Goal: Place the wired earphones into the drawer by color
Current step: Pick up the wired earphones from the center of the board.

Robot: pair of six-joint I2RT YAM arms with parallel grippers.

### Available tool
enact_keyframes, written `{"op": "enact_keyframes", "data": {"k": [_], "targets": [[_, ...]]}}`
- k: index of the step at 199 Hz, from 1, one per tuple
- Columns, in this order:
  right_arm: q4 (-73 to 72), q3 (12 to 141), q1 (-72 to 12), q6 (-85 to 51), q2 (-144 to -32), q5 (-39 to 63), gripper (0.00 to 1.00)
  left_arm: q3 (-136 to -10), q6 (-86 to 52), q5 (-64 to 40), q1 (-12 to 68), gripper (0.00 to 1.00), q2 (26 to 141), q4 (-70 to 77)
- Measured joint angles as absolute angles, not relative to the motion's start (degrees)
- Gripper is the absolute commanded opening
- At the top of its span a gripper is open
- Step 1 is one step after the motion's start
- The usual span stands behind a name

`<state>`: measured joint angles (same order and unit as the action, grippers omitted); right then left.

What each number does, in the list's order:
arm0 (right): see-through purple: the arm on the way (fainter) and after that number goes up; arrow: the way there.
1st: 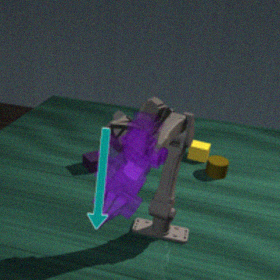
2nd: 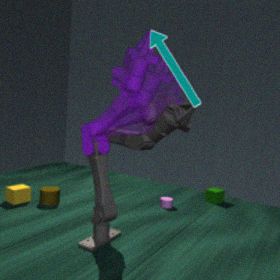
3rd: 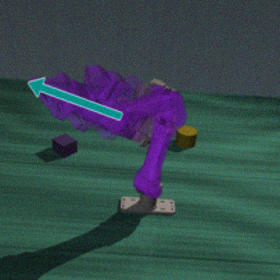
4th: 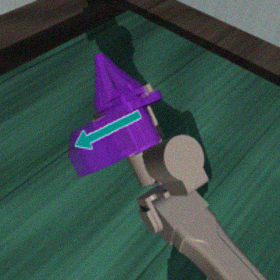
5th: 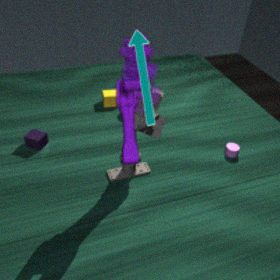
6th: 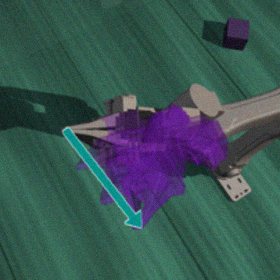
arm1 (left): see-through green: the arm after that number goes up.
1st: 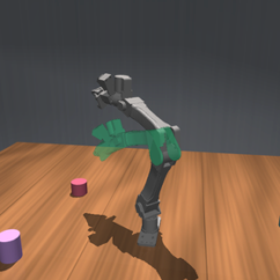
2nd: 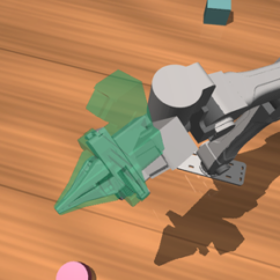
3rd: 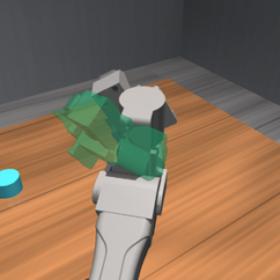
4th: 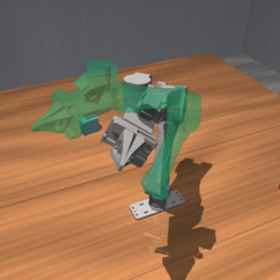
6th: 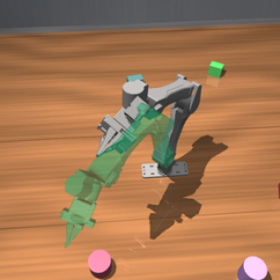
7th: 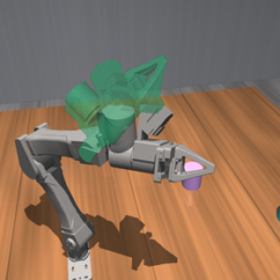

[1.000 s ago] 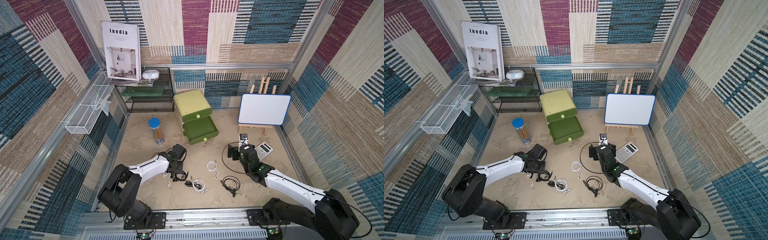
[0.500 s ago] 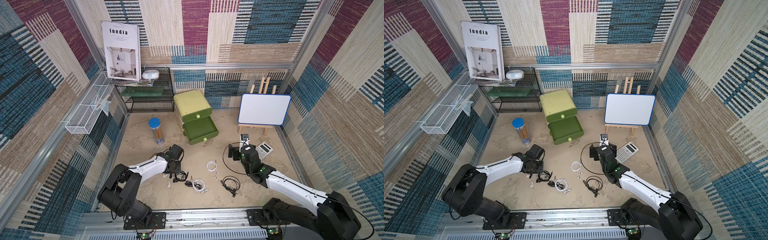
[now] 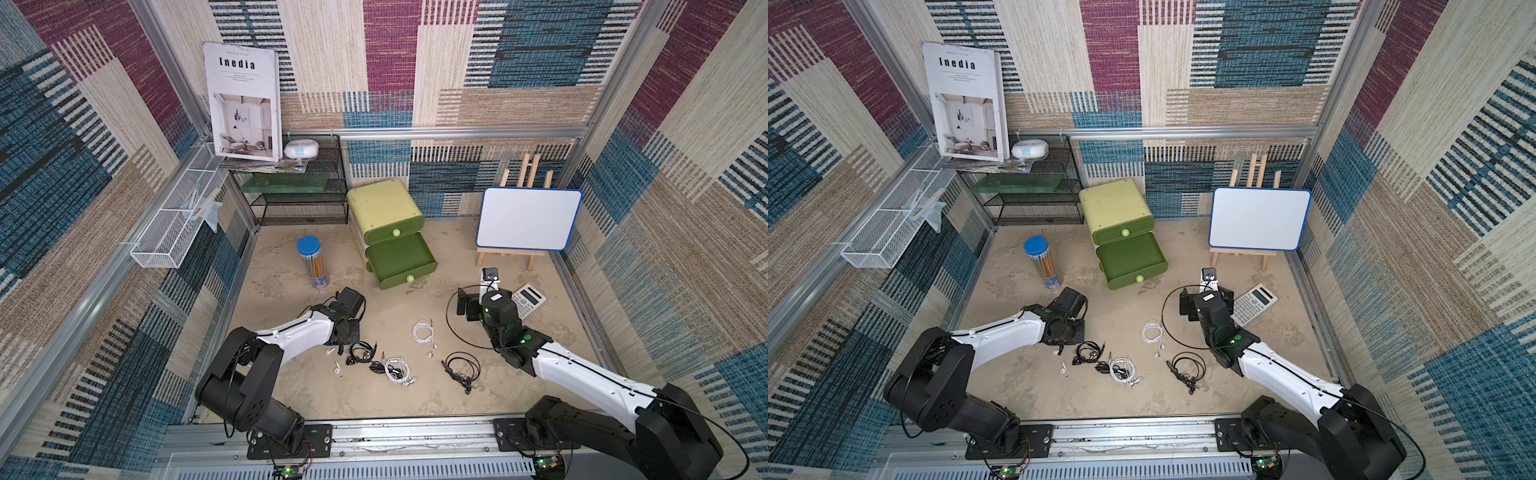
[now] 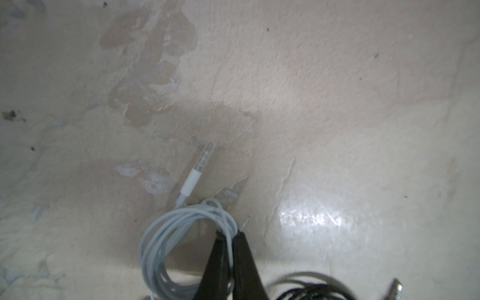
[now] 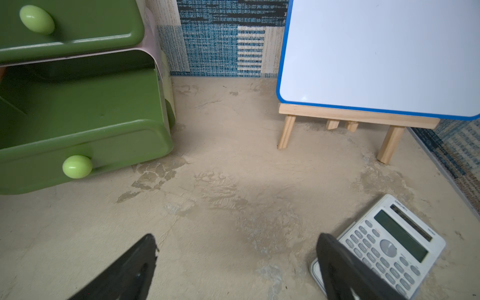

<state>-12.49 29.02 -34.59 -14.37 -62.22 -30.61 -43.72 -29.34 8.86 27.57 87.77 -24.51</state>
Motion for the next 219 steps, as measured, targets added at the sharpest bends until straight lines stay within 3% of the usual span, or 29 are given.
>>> {"op": "enact_keyframes", "data": {"k": [79,219], "targets": [[-12.6,28.9,-34.6,-14.4,-61.8,-30.9,0.99,-43.3,-29.3,8.2,27.6,0.00,86.2,-25.9],[-12.8,28.4,-34.6,-14.5,-60.7,-31.0,0.99,-48.6,-27.8,10.5,27.6,0.00,69.6,-33.5]]}}
